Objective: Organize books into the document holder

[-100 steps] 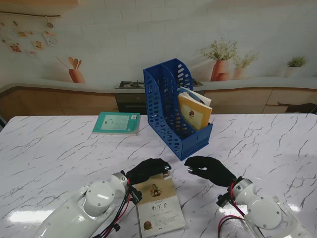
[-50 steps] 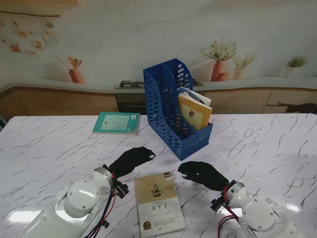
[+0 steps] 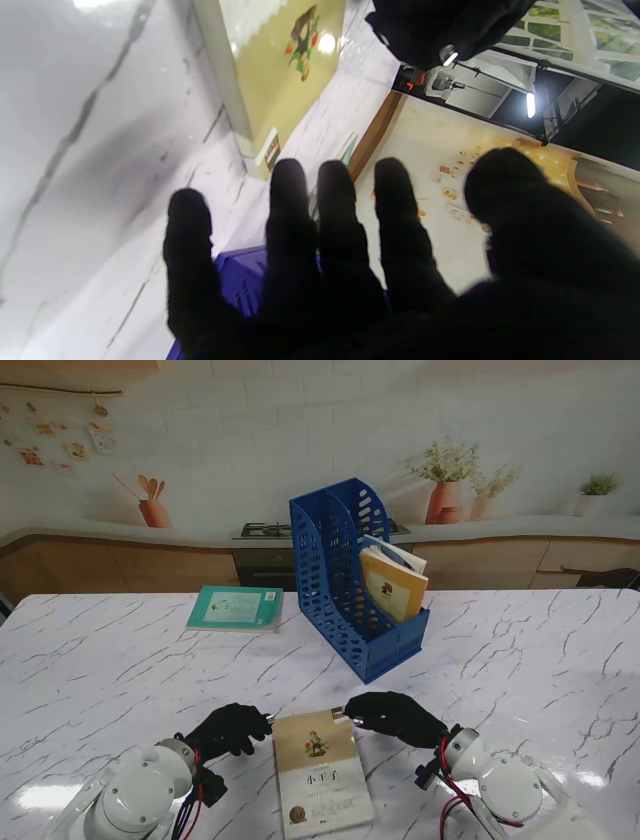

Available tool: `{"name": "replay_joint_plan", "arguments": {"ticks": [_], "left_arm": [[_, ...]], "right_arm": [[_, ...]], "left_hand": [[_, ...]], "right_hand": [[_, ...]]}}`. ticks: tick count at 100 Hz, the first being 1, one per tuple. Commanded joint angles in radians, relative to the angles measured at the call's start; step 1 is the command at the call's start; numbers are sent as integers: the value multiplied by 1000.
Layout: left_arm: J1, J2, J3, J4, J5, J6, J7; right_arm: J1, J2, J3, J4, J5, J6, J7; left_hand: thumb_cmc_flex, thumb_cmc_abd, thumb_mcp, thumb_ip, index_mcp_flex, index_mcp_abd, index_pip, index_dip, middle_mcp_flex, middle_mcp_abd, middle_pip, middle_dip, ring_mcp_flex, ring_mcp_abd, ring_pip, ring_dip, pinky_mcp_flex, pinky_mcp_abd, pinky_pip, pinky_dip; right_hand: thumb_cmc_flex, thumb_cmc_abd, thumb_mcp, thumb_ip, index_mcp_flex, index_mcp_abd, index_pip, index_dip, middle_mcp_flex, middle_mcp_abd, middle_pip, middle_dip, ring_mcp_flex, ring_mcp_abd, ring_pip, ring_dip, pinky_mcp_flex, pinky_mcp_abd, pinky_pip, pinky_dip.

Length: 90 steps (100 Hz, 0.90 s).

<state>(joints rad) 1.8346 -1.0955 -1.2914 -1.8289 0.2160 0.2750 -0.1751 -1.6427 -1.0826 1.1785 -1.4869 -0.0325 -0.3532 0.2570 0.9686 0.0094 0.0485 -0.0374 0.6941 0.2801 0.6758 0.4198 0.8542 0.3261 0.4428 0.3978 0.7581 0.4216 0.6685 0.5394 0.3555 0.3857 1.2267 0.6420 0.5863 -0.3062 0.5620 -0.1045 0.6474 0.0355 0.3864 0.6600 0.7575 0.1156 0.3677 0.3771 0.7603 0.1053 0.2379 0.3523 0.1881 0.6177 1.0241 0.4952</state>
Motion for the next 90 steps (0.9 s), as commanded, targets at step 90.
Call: {"name": "replay_joint_plan", "arguments": {"ticks": [90], "left_arm": [[-216,-28,250,229,-258,-125,-62]], "right_arm": [[42,1,-56,109,68,-1,90]], "left_hand": [[101,19,-22,14,107,70,35,-18,120,86,46,-54,144,87,101,-96,219,50,132,-29]], "right_hand": [[-19,18,9,35,24,4,17,27,17,-5,31,-10,25,1,35,-25,15,-285,84,-76]]}}
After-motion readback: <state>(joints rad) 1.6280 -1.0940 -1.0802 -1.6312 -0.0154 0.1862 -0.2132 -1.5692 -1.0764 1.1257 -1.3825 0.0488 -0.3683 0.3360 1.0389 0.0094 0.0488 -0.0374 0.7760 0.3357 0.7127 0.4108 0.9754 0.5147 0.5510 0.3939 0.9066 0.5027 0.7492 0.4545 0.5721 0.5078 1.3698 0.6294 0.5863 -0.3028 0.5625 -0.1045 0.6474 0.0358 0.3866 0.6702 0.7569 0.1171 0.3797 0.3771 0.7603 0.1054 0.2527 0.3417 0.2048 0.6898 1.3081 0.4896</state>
